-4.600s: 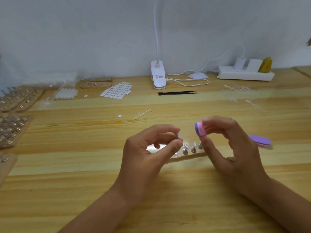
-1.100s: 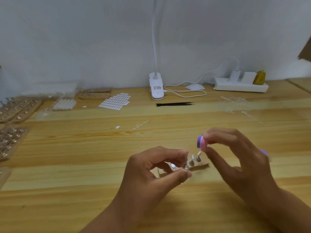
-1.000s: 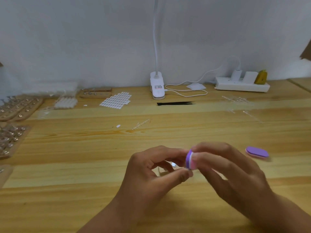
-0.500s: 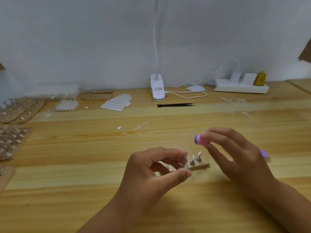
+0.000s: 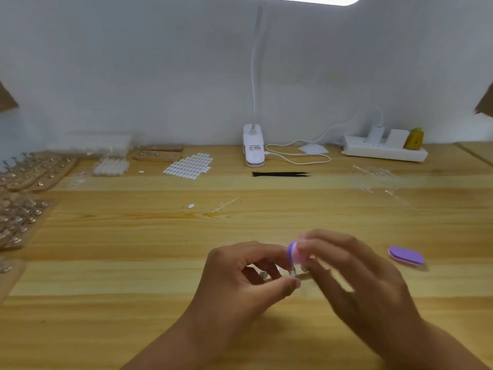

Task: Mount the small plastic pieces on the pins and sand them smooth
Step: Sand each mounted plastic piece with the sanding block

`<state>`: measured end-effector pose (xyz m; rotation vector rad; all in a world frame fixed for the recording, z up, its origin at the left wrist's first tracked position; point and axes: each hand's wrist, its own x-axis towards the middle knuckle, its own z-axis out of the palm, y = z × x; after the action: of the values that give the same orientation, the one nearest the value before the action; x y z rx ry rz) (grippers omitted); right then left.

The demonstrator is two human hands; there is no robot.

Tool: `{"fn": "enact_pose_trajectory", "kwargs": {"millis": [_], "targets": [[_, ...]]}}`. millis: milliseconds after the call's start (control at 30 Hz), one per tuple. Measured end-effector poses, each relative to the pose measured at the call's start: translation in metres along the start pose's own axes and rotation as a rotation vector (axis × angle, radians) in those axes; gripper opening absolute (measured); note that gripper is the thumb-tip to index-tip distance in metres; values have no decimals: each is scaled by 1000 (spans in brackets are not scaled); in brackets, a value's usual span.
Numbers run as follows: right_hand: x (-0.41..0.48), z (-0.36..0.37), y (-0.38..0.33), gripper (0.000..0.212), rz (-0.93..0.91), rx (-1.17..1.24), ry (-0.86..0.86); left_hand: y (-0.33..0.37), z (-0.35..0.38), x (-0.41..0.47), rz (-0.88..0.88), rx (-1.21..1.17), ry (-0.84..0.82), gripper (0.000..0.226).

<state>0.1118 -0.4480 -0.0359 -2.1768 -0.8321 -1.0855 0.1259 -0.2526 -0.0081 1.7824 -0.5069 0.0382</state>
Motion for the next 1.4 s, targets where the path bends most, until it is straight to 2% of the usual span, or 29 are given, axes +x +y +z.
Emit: {"fn": "enact_pose_trajectory", "kwargs": {"millis": [67,133,233,333,400,467,567,667,733,867,933,1033,1133,1200,1300,1400], "targets": [[-2,3,-4,37,-51,-72,-29,0,0,-1,20,-1,-12,25],[1,-2,6,32,12,-135,-18,0,-1,-2,23,-18,11,28],[7,-8,10,34,104,-71,39,-2,-3,-1,31,-1,40,28],[2,4,-4,35,-6,36,22,-3,-4,-1,54,19,30,27],[0,5,-4,32,-69,14,-35,-2,-3,-1,84,14,18,26],[3,-1,10,35,30,-13,-37,-2,-5,-1,88,-21,33,28],[6,-4,12,27,110,14,40,-1,-7,-1,104,-23,44,30],[0,6,-3,30,-16,27,38,0,-6,-1,124,-22,18,30],[-1,5,1,34,-52,-62,5,0,-5,-2,133,-46,14,30],[5,-2,11,25,100,-76,115,-2,-8,-2,132,-91,21,31],[5,2,-4,25,24,-42,143,-2,-7,-2,122,-104,8,30],[2,3,-7,36,-81,-44,49,-3,-6,-2,124,-113,-22,30],[5,-5,9,32,20,-79,81,-4,-8,-2,73,-169,4,32],[6,-5,5,31,24,-31,118,-4,-7,-1,72,-170,-1,32],[0,2,-2,32,-44,-4,48,-3,-6,-2,109,-143,-27,30],[3,-3,9,29,52,-33,56,-3,-7,-3,102,-172,-9,30]]}}
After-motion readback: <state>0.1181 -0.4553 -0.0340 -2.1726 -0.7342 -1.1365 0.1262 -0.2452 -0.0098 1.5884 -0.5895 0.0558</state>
